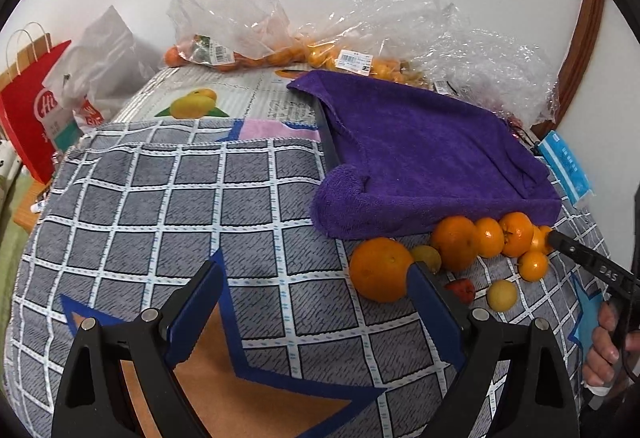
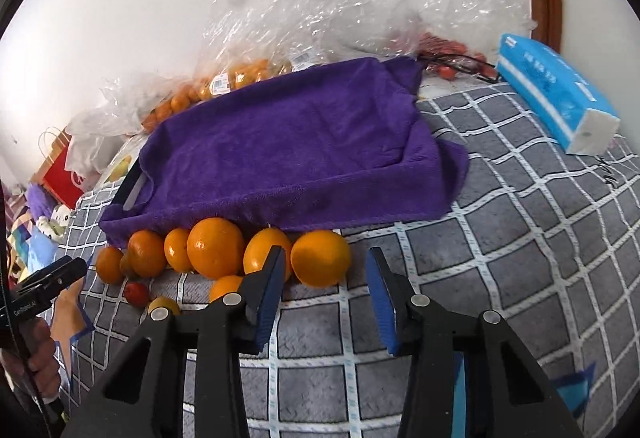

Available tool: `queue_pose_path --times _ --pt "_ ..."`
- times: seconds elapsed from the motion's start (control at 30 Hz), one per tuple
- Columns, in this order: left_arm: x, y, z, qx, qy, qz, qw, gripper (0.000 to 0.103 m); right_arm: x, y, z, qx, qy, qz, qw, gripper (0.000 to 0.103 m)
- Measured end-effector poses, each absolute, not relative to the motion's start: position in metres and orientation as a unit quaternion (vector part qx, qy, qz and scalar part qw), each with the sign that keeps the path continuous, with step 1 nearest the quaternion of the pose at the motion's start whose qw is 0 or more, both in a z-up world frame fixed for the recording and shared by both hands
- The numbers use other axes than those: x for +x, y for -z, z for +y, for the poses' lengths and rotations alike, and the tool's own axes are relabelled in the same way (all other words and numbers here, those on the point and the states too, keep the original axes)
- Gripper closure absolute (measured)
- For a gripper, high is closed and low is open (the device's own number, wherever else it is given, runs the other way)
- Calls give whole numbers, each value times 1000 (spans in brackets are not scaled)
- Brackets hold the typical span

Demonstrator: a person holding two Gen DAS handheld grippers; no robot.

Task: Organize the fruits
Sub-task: 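Move the right gripper to a large orange and close on it, then lift the orange with the right gripper and carry it over the purple towel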

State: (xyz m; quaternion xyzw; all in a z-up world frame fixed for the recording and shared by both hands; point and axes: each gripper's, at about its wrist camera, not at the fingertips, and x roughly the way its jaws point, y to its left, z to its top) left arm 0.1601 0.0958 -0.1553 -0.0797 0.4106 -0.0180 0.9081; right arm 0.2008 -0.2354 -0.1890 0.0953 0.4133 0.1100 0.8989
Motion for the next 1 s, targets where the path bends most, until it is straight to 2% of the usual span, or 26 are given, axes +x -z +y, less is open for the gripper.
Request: queue_pose_path --times 0.07,0.33,0.53,0.6,0.67,0.73,0.8,0.87,1.0 --pt "160 156 95 -80 28 407 910 11 204 193 -236 105 -120 416 895 69" --pt "167 163 85 -72 45 414 906 11 192 185 -241 80 -103 398 908 71" --pt "173 169 79 -73 56 420 903 24 182 184 -243 41 -90 399 912 75" --pt "174 170 78 -85 69 420 901 33 183 184 -241 32 -88 395 914 75" --pt "177 172 74 -90 81 427 896 46 183 185 -239 25 -84 395 914 73" --pt "176 173 69 -77 83 427 897 46 187 190 -238 15 -79 406 911 66" --pt "175 173 66 -64 87 422 900 52 190 196 -238 18 -81 414 906 66" --pt "175 173 66 -71 101 422 898 64 194 203 -240 29 -83 426 901 66" --pt "168 170 69 -63 94 405 907 65 193 206 -241 31 -73 416 906 67"
